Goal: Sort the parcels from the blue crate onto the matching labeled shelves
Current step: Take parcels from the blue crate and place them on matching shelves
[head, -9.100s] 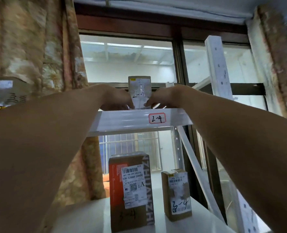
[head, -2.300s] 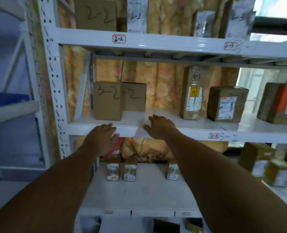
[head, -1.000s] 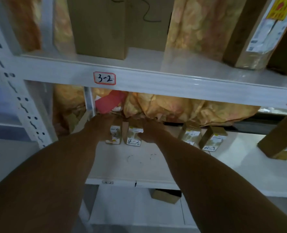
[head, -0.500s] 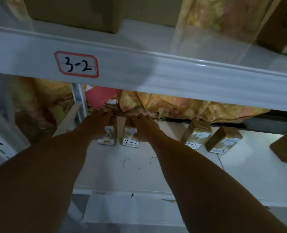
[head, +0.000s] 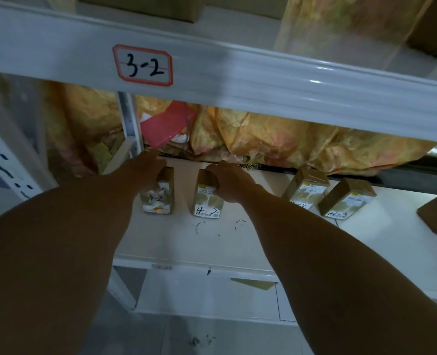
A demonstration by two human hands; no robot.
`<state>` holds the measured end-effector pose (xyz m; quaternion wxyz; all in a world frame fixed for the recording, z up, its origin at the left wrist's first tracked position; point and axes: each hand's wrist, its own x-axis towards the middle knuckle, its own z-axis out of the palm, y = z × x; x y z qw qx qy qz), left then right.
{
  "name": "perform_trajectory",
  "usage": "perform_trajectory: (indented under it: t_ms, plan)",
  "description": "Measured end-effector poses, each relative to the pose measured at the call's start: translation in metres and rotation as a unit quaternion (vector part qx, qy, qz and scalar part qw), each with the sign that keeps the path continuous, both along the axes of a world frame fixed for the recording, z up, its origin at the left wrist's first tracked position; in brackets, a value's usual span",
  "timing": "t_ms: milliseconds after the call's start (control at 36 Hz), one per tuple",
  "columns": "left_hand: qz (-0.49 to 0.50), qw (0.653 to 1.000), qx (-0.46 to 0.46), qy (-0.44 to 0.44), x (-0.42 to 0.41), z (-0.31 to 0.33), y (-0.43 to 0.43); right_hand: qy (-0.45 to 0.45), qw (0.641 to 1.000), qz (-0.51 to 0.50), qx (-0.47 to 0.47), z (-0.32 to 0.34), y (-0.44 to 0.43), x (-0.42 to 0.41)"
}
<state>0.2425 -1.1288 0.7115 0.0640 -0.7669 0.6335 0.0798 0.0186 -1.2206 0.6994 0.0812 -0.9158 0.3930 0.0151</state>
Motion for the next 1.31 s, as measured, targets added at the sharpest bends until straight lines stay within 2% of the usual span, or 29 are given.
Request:
perform_trajectory:
  t_ms: [333,611,667,778,861,944,1083,1306]
  plan:
    - [-0.001,1.0,0.003,-0.027,-0.012,0.0,0.011,-0.01,0.999,-0.031,0.027,-0.006,0.009,-0.011]
    - [-0.024,0.997,0.026,-0.063,-0.019,0.013,0.009,0.014,0.998,-0.01,0.053,0.01,0.013,-0.028]
    - [-0.026,0.998,0.035,-0.052,-0.024,0.019,0.008,0.001,0.999,-0.011,0.046,0.017,0.013,-0.035]
    - [-0.037,0.999,0.013,0.038,-0.043,0.036,-0.002,0.008,1.0,-0.017,0.007,0.042,0.014,-0.063]
    - [-0.079,0.994,-0.045,0.058,-0.071,0.051,-0.015,0.015,0.998,-0.052,-0.014,0.066,0.01,-0.097]
    - [-0.081,0.995,-0.046,0.019,-0.113,0.069,-0.031,0.004,0.994,-0.103,-0.034,0.084,-0.003,-0.139]
    - [-0.116,0.991,-0.069,0.021,-0.197,0.094,-0.061,0.005,0.986,-0.159,-0.047,0.109,-0.026,-0.219]
    - [-0.147,0.985,-0.069,0.055,-0.325,0.07,-0.119,0.064,0.984,-0.166,-0.017,0.09,-0.07,-0.342]
